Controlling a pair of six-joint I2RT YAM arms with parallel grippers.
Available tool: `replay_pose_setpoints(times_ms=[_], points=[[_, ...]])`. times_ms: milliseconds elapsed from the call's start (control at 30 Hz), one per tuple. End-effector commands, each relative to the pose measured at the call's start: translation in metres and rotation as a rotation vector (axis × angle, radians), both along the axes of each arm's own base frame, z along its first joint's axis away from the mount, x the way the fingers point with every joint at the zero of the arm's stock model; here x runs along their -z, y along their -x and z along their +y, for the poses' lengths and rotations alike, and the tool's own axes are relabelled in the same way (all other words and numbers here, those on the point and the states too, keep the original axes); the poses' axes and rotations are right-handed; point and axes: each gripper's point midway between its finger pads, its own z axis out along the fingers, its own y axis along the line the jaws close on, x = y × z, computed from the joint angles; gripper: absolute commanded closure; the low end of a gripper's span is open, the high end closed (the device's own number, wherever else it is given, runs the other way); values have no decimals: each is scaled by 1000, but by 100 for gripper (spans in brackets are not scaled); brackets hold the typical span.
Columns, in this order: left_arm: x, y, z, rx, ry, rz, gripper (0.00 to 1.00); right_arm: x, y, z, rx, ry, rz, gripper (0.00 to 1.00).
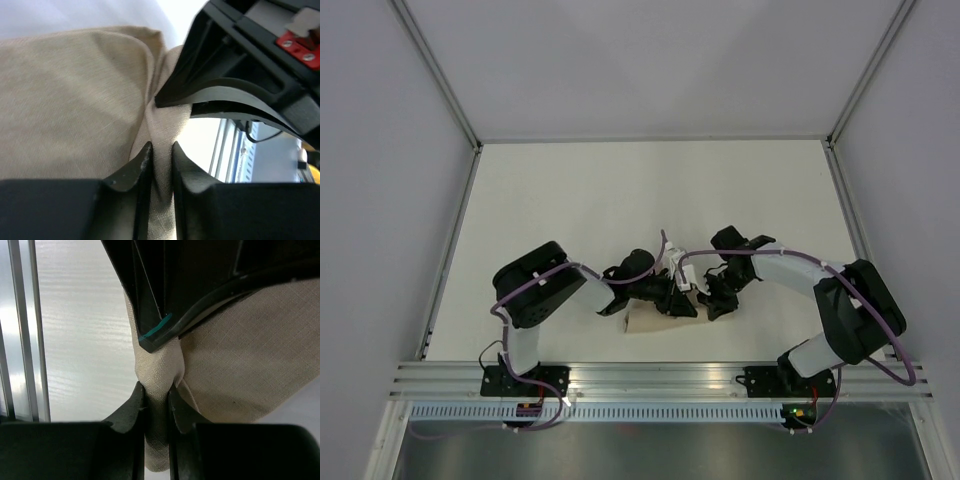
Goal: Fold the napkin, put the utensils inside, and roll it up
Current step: Roll the napkin at the center of the board.
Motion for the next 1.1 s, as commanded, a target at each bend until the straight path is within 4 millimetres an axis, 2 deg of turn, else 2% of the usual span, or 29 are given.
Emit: replay_pose_setpoints(times_ms=[0,100,200,300,533,600,733,767,833,867,1067], points=[[2,-24,21,-127,-135,-116,74,24,2,-18,39,113,43,93],[-11,-39,28,-192,-172,-190,71,25,0,-21,59,148,98,93],[-28,-63,46,-333,-234,-283,67,28,-7,-26,93,179,135,93],[-47,-74,62,-402,-262,-363,64,33,-16,-30,133,208,165,93],[-77,-87,85,-496,-275,-481,60,39,-30,-39,194,252,318,93],[-85,-86,88,-505,-254,-509,60,41,-28,-42,201,264,365,93],[-87,-82,89,-464,-287,-610,59,38,-34,-39,203,268,405,93],[-88,-75,83,-437,-287,-644,59,38,-30,-39,200,278,440,93],[-89,-77,80,-407,-333,-744,59,39,-34,-39,211,289,449,93],[-87,-70,73,-369,-352,-785,58,42,-34,-40,211,298,456,93],[-62,-58,51,-144,-490,-970,55,43,-43,-43,251,342,455,92]])
